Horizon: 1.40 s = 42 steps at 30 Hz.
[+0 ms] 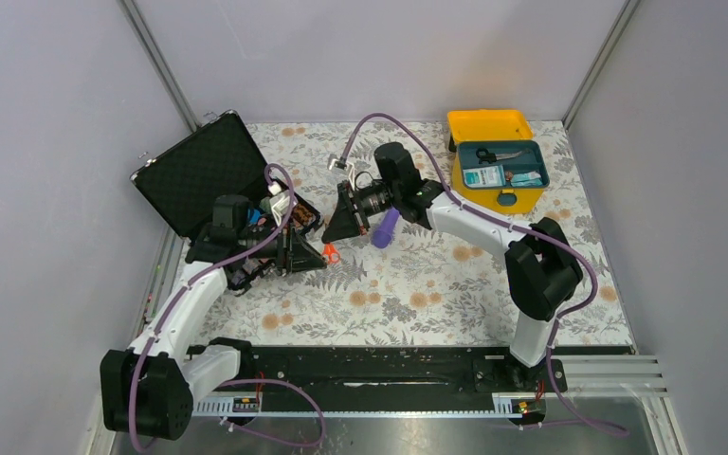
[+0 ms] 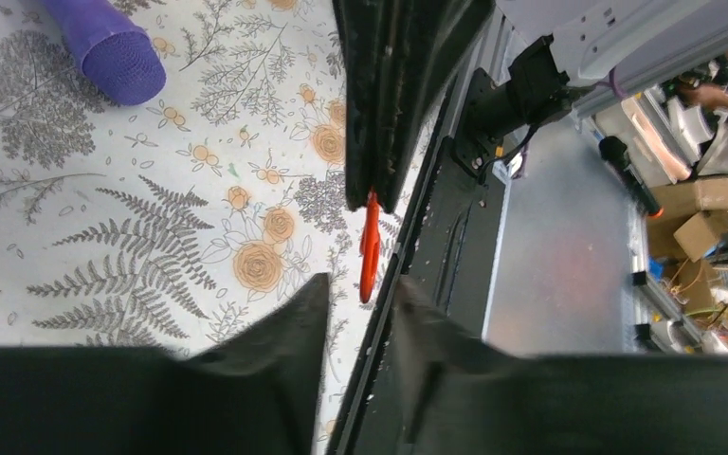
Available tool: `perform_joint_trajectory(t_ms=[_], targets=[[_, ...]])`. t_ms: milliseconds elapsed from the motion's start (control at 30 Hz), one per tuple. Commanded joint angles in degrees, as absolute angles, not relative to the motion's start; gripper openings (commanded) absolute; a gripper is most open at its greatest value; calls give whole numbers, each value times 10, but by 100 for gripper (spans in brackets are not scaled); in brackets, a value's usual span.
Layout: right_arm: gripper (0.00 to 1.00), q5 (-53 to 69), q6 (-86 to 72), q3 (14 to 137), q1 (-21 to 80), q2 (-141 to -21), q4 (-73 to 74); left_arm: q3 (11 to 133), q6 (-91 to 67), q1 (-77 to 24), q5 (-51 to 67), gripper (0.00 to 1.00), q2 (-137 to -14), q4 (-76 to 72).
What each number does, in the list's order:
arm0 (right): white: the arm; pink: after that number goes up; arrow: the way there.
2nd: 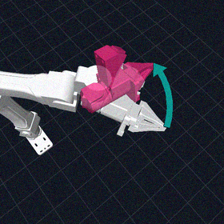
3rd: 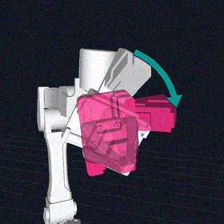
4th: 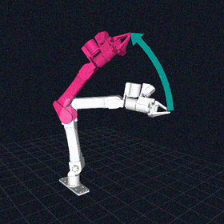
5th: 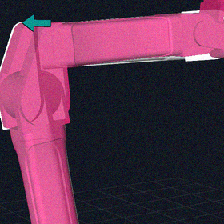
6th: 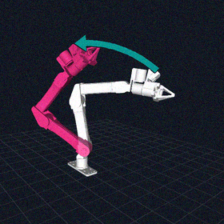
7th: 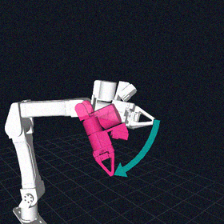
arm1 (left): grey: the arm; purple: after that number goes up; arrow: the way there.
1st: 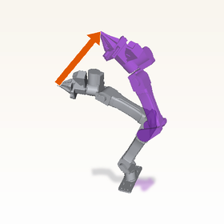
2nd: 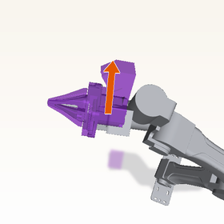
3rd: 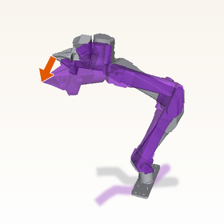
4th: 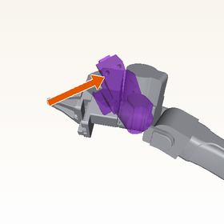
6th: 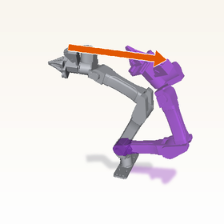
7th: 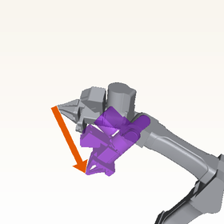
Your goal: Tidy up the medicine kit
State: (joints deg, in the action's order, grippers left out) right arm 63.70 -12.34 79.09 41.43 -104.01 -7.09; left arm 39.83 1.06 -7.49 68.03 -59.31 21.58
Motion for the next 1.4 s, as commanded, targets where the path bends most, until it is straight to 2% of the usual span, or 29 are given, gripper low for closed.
perform_joint_trajectory(t_ms=[0, 33, 100, 133, 233, 300, 467, 567, 700, 800, 967, 1200, 1367], targets=[[0, 634, -120, 808, 410, -1025, -77, 425, -22, -75, 616, 60, -596, 187], [0, 628, -108, 806, 403, -1016, -59, 432, -20, -75, 597, 75, -597, 197], [0, 607, -64, 805, 381, -989, 2, 451, 21, -75, 575, 87, -600, 236], [0, 591, -29, 809, 365, -975, 52, 459, 35, -75, 562, 90, -599, 251], [0, 503, 102, 841, 313, -930, 201, 486, 72, -75, 553, 93, -609, 289], [0, 417, 154, 855, 270, -904, 250, 506, 81, -75, 560, 94, -635, 304], [0, 202, 111, 875, 156, -874, 232, 570, 114, -81, 569, 99, -707, 333], [0, 46, 40, 913, 99, -901, 227, 617, 104, -85, 554, 99, -738, 332], [0, -153, 26, 932, 65, -944, 178, 647, 84, -89, 533, 99, -753, 325], [0, -187, 61, 939, 44, -982, 126, 662, 79, -95, 508, 99, -764, 329], [0, -210, 207, 930, 43, -1039, 43, 709, 70, -94, 474, 99, -795, 364], [0, -157, 366, 883, 43, -1072, -39, 748, 81, -95, 471, 99, -835, 378], [12, -120, 366, 884, 43, -1084, 15, 756, 88, -95, 478, 99, -845, 387]])
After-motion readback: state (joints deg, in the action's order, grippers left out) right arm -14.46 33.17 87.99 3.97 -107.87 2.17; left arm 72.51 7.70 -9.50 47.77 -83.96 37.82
